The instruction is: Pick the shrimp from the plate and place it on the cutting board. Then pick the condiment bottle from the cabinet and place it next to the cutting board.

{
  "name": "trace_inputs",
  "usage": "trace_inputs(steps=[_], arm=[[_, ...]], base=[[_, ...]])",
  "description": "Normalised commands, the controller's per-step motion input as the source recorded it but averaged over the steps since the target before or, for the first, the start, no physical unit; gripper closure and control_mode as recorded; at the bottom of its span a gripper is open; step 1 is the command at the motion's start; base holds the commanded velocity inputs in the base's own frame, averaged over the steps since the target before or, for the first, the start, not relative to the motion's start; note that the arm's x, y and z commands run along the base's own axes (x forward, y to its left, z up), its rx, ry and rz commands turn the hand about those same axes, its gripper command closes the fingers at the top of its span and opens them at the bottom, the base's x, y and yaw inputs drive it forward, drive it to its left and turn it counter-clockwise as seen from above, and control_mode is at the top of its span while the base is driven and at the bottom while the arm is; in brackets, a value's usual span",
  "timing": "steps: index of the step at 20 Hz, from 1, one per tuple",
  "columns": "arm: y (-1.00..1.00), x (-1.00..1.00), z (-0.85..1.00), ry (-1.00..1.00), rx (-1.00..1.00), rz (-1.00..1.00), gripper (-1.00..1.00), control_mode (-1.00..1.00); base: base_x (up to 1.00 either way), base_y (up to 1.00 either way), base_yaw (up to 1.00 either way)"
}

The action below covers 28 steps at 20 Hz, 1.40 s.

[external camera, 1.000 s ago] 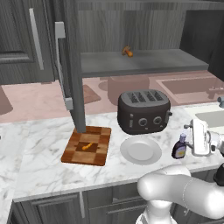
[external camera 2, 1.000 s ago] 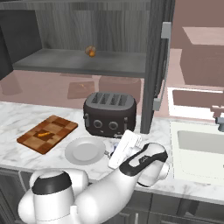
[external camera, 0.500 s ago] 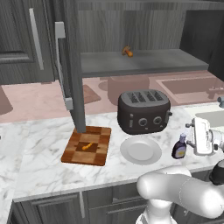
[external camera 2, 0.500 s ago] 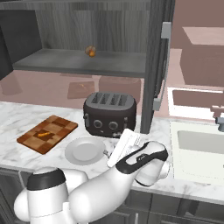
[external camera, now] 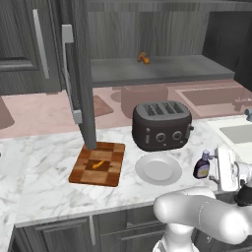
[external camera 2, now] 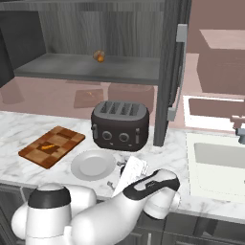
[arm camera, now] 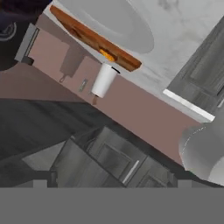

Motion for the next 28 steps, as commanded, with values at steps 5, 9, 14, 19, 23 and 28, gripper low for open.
trace_inputs(steps=[5,9,14,19,23,28], arm=[[0.08,-0.49,0.18,-0.16,0.0,0.04,-1.0,-1.0],[0.13,-0.43,0.57,-0.21,-0.03,0.06,-1.0,-1.0],[0.1,-0.44,0.68,-0.25,-0.05,0.06,-1.0,-1.0],[0.13,-0.53,0.66,-0.3,-0.11,0.08,-1.0,-1.0],[0.19,-0.69,0.06,-0.53,-0.13,0.1,-1.0,-1.0],[0.21,-0.73,-0.53,-0.75,-0.01,0.1,-1.0,-1.0]], base=[[0.0,0.0,0.0],[0.0,0.0,0.0],[0.0,0.0,0.0],[0.0,0.0,0.0],[0.0,0.0,0.0],[0.0,0.0,0.0]])
